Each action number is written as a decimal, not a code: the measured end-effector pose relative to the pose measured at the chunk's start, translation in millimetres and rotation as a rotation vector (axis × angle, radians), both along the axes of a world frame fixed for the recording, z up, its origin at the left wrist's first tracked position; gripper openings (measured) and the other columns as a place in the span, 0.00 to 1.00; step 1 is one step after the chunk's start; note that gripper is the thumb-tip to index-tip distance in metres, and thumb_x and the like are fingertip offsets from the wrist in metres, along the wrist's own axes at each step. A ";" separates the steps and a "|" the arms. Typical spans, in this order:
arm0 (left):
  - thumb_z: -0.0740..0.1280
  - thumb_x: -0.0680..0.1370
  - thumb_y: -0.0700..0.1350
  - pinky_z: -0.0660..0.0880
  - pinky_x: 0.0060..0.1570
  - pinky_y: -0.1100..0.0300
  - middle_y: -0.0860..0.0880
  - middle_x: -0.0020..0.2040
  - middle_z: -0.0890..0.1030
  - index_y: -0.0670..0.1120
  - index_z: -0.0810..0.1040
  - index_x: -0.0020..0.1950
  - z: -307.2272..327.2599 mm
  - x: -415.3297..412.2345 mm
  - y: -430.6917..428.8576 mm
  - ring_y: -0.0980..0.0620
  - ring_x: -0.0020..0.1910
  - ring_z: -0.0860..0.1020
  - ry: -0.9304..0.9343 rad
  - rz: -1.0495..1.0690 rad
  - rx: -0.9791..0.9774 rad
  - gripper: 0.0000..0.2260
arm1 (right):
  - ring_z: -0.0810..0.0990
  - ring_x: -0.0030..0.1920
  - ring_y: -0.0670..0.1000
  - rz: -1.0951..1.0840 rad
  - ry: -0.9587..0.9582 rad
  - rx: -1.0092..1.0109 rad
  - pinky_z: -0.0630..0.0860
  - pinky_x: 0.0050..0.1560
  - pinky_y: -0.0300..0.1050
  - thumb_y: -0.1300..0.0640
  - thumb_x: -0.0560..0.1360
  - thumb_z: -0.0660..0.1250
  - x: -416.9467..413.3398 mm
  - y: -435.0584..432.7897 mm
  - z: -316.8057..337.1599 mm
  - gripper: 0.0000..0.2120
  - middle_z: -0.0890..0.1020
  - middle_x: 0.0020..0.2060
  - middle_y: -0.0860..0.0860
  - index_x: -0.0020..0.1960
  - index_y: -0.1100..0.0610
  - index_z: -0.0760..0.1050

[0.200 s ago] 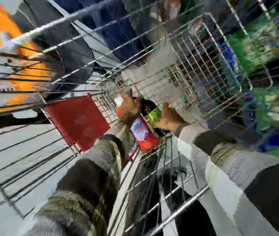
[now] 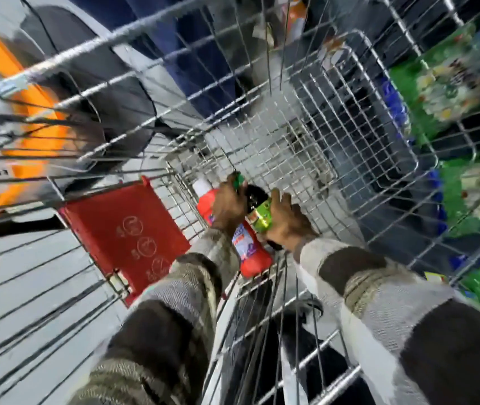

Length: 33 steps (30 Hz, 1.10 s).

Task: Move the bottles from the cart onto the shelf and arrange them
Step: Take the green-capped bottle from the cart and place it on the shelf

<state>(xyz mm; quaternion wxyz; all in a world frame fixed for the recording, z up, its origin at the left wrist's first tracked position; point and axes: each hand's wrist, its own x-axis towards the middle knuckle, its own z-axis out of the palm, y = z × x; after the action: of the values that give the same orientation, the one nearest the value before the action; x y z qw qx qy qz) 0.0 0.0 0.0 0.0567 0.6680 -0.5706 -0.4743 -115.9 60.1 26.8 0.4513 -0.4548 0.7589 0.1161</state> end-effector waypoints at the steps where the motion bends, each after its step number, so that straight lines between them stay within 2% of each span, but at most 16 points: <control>1: 0.60 0.82 0.50 0.78 0.58 0.40 0.30 0.59 0.80 0.39 0.67 0.73 4.3 -5.0 0.2 0.32 0.57 0.81 0.061 0.012 0.023 0.22 | 0.75 0.65 0.65 0.007 -0.010 -0.004 0.76 0.58 0.57 0.58 0.67 0.77 -1.2 -1.4 -3.1 0.42 0.69 0.67 0.60 0.72 0.55 0.55; 4: 0.60 0.83 0.47 0.82 0.49 0.36 0.36 0.51 0.82 0.44 0.65 0.70 8.2 -14.9 3.8 0.32 0.49 0.83 0.150 0.082 0.079 0.17 | 0.77 0.64 0.65 -0.008 -0.065 0.032 0.77 0.60 0.60 0.61 0.67 0.75 -4.5 -9.3 -4.6 0.44 0.72 0.66 0.62 0.74 0.55 0.52; 6: 0.59 0.84 0.42 0.81 0.52 0.36 0.36 0.54 0.80 0.44 0.66 0.70 4.0 -16.3 2.0 0.32 0.54 0.81 0.158 0.119 0.123 0.15 | 0.76 0.66 0.64 0.031 -0.094 0.061 0.76 0.63 0.60 0.60 0.69 0.75 -9.2 -14.8 0.7 0.46 0.71 0.68 0.63 0.76 0.57 0.49; 8: 0.60 0.83 0.42 0.81 0.55 0.38 0.37 0.55 0.80 0.43 0.67 0.70 23.0 -18.2 2.6 0.34 0.55 0.81 0.161 0.156 0.087 0.15 | 0.73 0.69 0.64 0.072 -0.101 0.091 0.73 0.67 0.60 0.57 0.71 0.74 -12.8 -18.8 14.0 0.47 0.68 0.72 0.63 0.78 0.58 0.45; 10: 0.61 0.83 0.42 0.80 0.58 0.53 0.39 0.55 0.81 0.41 0.71 0.69 51.8 -18.1 -0.3 0.42 0.52 0.81 0.148 0.182 -0.018 0.15 | 0.73 0.69 0.63 0.073 -0.158 0.072 0.74 0.67 0.57 0.52 0.70 0.75 -19.4 -28.2 35.6 0.50 0.70 0.70 0.63 0.78 0.60 0.44; 12: 0.63 0.82 0.39 0.74 0.50 0.73 0.43 0.52 0.81 0.37 0.73 0.68 90.8 -18.2 -11.2 0.50 0.48 0.77 0.196 0.217 -0.071 0.14 | 0.77 0.64 0.60 0.045 -0.245 0.037 0.76 0.62 0.52 0.48 0.68 0.76 -28.6 -36.7 67.1 0.48 0.76 0.64 0.60 0.76 0.60 0.51; 13: 0.66 0.81 0.41 0.73 0.50 0.73 0.43 0.52 0.81 0.38 0.74 0.67 110.7 -17.6 -17.5 0.50 0.49 0.78 0.226 0.239 -0.084 0.15 | 0.78 0.61 0.59 0.032 -0.289 0.028 0.77 0.59 0.49 0.47 0.67 0.76 -33.6 -40.4 87.7 0.43 0.78 0.59 0.57 0.73 0.59 0.57; 15: 0.71 0.75 0.52 0.77 0.60 0.58 0.40 0.56 0.83 0.41 0.77 0.64 150.8 -18.8 -29.0 0.47 0.54 0.80 0.261 0.321 -0.098 0.21 | 0.81 0.58 0.57 -0.057 -0.409 -0.042 0.78 0.60 0.50 0.48 0.62 0.78 -43.0 -43.3 125.5 0.30 0.81 0.53 0.52 0.60 0.50 0.70; 17: 0.73 0.73 0.53 0.80 0.55 0.50 0.42 0.50 0.85 0.39 0.81 0.57 195.9 -20.6 -34.2 0.50 0.47 0.81 0.365 0.405 -0.118 0.21 | 0.82 0.59 0.57 -0.229 -0.536 -0.158 0.78 0.63 0.53 0.48 0.54 0.81 -50.6 -37.6 165.8 0.30 0.83 0.54 0.53 0.53 0.47 0.74; 18: 0.74 0.74 0.51 0.79 0.47 0.52 0.44 0.44 0.84 0.38 0.82 0.52 220.7 -23.5 -36.2 0.52 0.41 0.79 0.398 0.421 -0.136 0.17 | 0.82 0.59 0.56 -0.324 -0.592 -0.220 0.79 0.62 0.48 0.48 0.53 0.83 -55.2 -32.3 188.6 0.35 0.82 0.56 0.53 0.57 0.49 0.74; 20: 0.75 0.73 0.49 0.72 0.37 0.58 0.46 0.36 0.81 0.40 0.85 0.41 269.4 -32.2 -40.2 0.54 0.36 0.75 0.462 0.390 -0.149 0.11 | 0.78 0.58 0.51 -0.432 -0.672 -0.296 0.78 0.53 0.31 0.57 0.62 0.82 -62.6 -17.8 237.2 0.40 0.79 0.57 0.52 0.69 0.58 0.68; 22: 0.77 0.71 0.49 0.71 0.33 0.62 0.46 0.33 0.80 0.44 0.82 0.32 316.3 -44.5 -41.5 0.54 0.32 0.74 0.570 0.386 -0.141 0.12 | 0.77 0.58 0.51 -0.488 -0.754 -0.376 0.76 0.54 0.31 0.64 0.69 0.76 -67.3 -1.6 279.0 0.34 0.79 0.59 0.56 0.71 0.62 0.65; 24: 0.77 0.73 0.42 0.71 0.28 0.66 0.47 0.30 0.78 0.43 0.78 0.32 359.1 -61.0 -39.4 0.56 0.27 0.74 0.664 0.399 -0.111 0.12 | 0.80 0.53 0.50 -0.567 -0.829 -0.482 0.76 0.58 0.41 0.60 0.66 0.75 -71.4 12.2 309.9 0.29 0.82 0.57 0.57 0.65 0.59 0.72; 27: 0.77 0.72 0.42 0.80 0.32 0.59 0.47 0.28 0.80 0.40 0.79 0.34 406.5 -86.6 -31.4 0.53 0.27 0.77 0.811 0.336 -0.068 0.11 | 0.84 0.41 0.44 -0.718 -0.958 -0.588 0.80 0.48 0.37 0.57 0.62 0.73 -79.1 28.0 336.4 0.19 0.86 0.42 0.47 0.52 0.53 0.78; 29: 0.79 0.70 0.45 0.79 0.42 0.49 0.43 0.33 0.81 0.39 0.82 0.38 422.2 -101.2 -25.8 0.48 0.35 0.77 0.825 0.261 -0.076 0.11 | 0.84 0.45 0.47 -0.746 -0.973 -0.650 0.80 0.49 0.41 0.49 0.60 0.74 -86.2 41.6 352.3 0.21 0.87 0.45 0.47 0.53 0.51 0.80; 33: 0.77 0.73 0.46 0.76 0.45 0.51 0.42 0.37 0.81 0.40 0.83 0.39 435.6 -125.5 -14.4 0.46 0.37 0.78 0.829 0.137 -0.078 0.10 | 0.83 0.49 0.52 -0.806 -0.948 -0.758 0.80 0.53 0.47 0.47 0.61 0.73 -107.5 61.0 365.8 0.24 0.85 0.51 0.56 0.56 0.55 0.80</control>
<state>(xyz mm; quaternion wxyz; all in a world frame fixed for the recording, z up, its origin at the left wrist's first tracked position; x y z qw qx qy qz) -125.5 -14.4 435.6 0.3379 0.4545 -0.4714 -0.6760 -223.4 121.1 392.7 0.5507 -0.2665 0.5784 -0.5396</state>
